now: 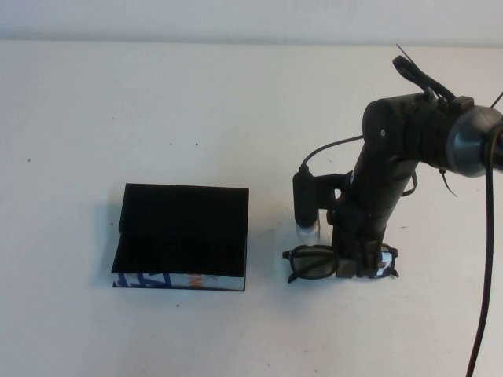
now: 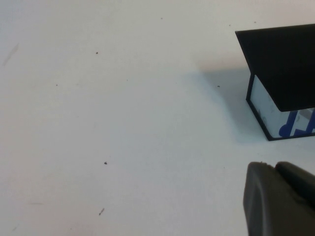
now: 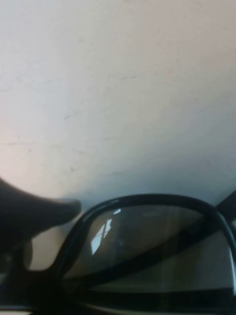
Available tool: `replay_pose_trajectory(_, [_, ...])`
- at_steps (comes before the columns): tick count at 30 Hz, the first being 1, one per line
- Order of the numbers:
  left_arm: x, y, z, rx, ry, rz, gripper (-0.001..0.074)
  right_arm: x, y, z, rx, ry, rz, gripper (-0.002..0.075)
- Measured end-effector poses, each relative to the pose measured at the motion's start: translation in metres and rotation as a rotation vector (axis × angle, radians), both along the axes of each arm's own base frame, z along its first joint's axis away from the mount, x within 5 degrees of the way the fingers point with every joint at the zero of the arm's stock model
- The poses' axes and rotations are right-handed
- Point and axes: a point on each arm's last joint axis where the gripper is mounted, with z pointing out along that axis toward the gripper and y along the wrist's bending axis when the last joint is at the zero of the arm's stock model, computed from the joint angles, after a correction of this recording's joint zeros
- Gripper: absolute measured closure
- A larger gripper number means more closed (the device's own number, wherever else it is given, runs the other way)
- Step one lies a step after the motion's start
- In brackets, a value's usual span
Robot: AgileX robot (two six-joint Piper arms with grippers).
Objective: Return glasses to glasses case
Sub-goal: Pick up the glasses from the table
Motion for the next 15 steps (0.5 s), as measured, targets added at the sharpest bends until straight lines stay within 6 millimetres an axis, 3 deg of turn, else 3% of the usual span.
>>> replay_pose_trajectory(15, [0.000, 0.000, 0.000, 0.000, 0.000, 0.000, 0.0739, 0.001, 0.001, 0.012, -0.010, 0.045, -0.036, 0.0437])
